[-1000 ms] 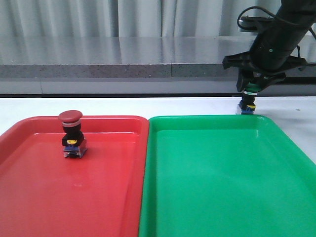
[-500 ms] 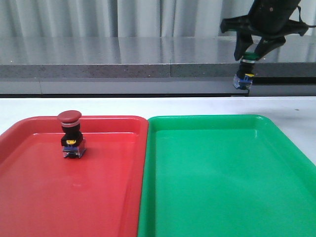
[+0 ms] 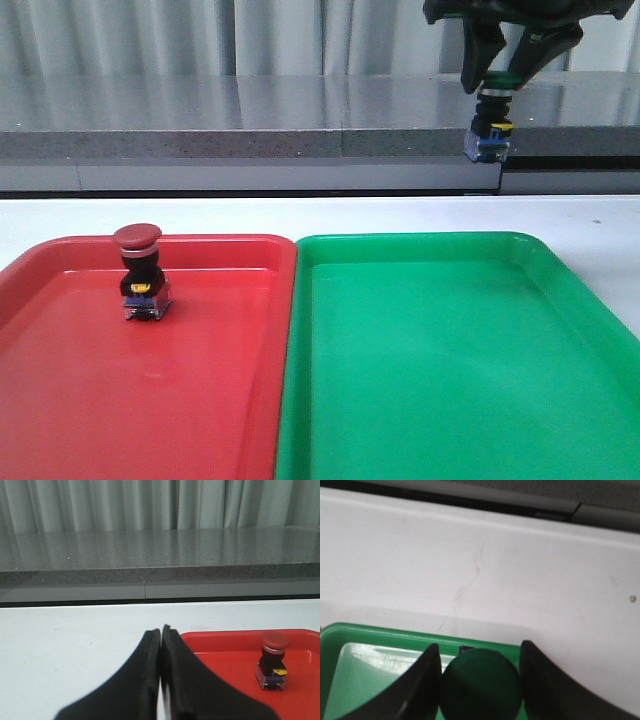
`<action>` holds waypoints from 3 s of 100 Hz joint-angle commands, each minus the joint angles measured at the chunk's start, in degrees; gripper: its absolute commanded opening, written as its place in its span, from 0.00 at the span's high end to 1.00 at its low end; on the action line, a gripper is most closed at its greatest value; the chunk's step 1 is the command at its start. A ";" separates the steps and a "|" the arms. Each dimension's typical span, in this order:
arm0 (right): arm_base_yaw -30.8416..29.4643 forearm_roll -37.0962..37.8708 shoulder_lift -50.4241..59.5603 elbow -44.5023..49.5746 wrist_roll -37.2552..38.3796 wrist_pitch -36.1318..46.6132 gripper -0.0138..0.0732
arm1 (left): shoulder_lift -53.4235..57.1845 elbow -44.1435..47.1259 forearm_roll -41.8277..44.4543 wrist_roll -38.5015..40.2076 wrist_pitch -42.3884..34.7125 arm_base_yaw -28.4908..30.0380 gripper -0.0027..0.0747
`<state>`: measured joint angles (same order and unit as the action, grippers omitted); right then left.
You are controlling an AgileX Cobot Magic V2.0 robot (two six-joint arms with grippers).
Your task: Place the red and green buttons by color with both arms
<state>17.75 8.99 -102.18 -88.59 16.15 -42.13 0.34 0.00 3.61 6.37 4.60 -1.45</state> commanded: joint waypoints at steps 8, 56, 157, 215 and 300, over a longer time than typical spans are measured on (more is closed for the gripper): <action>3.74 6.89 5.47 5.27 9.78 6.16 0.58 | 1.76 1.49 -0.03 0.11 -4.60 -0.05 0.99; 7.98 12.39 4.16 15.81 20.09 16.47 0.58 | 1.76 1.49 -0.03 0.11 -4.60 -0.05 0.99; 8.75 11.40 -2.27 15.81 20.09 17.36 0.19 | 1.76 1.49 -0.03 0.11 -4.60 -0.05 0.99; 8.57 17.50 8.77 15.66 20.09 15.46 0.14 | 1.76 1.49 -0.03 0.11 -4.60 -0.05 0.99; 5.53 34.06 56.12 43.16 25.77 12.50 0.14 | 1.76 1.49 -0.03 0.11 -4.60 -0.05 0.99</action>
<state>23.78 40.31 -51.07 -47.83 41.13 -32.17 0.34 0.00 3.61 6.37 4.60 -1.45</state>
